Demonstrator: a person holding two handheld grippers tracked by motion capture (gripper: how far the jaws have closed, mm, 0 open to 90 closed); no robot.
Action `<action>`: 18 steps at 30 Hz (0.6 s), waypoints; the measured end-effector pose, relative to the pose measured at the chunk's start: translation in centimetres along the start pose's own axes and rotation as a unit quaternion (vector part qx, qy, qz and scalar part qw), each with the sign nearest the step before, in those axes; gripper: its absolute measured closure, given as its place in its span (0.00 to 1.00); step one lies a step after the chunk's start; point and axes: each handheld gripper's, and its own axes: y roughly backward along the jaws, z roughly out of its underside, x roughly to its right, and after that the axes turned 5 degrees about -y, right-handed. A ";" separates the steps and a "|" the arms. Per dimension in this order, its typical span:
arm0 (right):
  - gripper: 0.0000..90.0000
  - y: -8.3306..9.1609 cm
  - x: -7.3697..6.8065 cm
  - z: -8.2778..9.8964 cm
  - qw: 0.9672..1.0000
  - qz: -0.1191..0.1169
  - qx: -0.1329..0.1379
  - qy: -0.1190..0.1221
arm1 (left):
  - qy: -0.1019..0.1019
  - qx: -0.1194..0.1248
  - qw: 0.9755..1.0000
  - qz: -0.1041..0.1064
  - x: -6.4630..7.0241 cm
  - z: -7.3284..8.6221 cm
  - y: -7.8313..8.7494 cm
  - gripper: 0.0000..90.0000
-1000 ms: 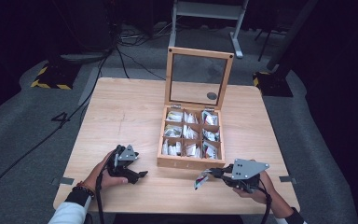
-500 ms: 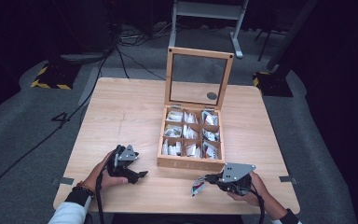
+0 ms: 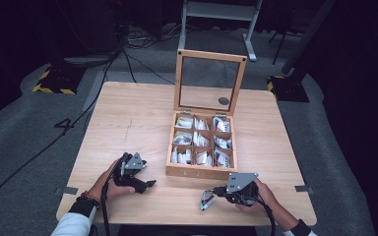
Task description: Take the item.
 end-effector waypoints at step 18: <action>0.73 1.1 0.7 -0.1 0.998 0.031 0.051 -0.017 | 0.000 0.000 1.000 0.000 0.0 0.0 0.0 0.19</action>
